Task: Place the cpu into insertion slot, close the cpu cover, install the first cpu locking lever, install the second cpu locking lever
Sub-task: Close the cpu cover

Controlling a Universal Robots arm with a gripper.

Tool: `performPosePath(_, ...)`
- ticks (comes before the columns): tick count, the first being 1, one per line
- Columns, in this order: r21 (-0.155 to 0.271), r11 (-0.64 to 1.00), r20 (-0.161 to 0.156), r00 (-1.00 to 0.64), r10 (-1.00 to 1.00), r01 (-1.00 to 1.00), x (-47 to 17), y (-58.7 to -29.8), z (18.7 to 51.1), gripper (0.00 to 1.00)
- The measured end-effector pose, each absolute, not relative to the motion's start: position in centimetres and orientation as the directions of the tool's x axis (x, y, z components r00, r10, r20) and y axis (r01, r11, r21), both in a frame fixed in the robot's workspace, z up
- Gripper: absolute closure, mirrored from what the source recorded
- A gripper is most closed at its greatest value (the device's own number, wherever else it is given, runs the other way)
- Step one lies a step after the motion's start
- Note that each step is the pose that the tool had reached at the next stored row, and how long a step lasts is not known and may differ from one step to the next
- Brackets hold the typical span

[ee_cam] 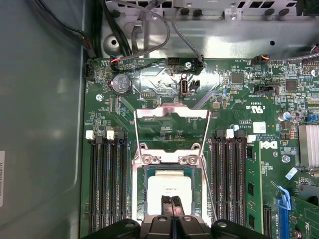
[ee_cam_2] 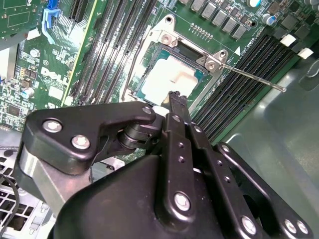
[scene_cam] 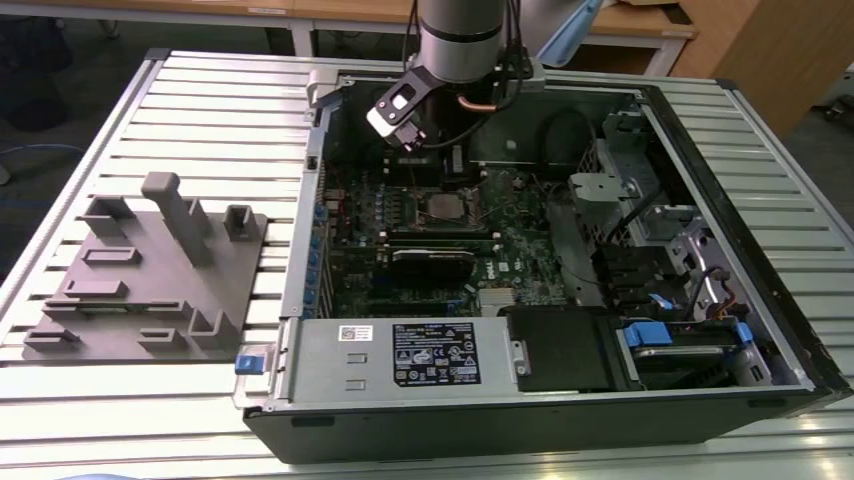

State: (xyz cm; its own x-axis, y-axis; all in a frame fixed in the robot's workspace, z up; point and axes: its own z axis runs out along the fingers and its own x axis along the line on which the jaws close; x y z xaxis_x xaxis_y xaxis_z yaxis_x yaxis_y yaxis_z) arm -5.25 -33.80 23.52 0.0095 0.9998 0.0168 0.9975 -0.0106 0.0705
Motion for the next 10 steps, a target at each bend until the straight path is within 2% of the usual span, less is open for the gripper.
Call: performPosePath(10, 0.070, -0.011, 0.016, 0.009, 1.000, 0.997, -5.25, -33.80, 23.75, 0.89)
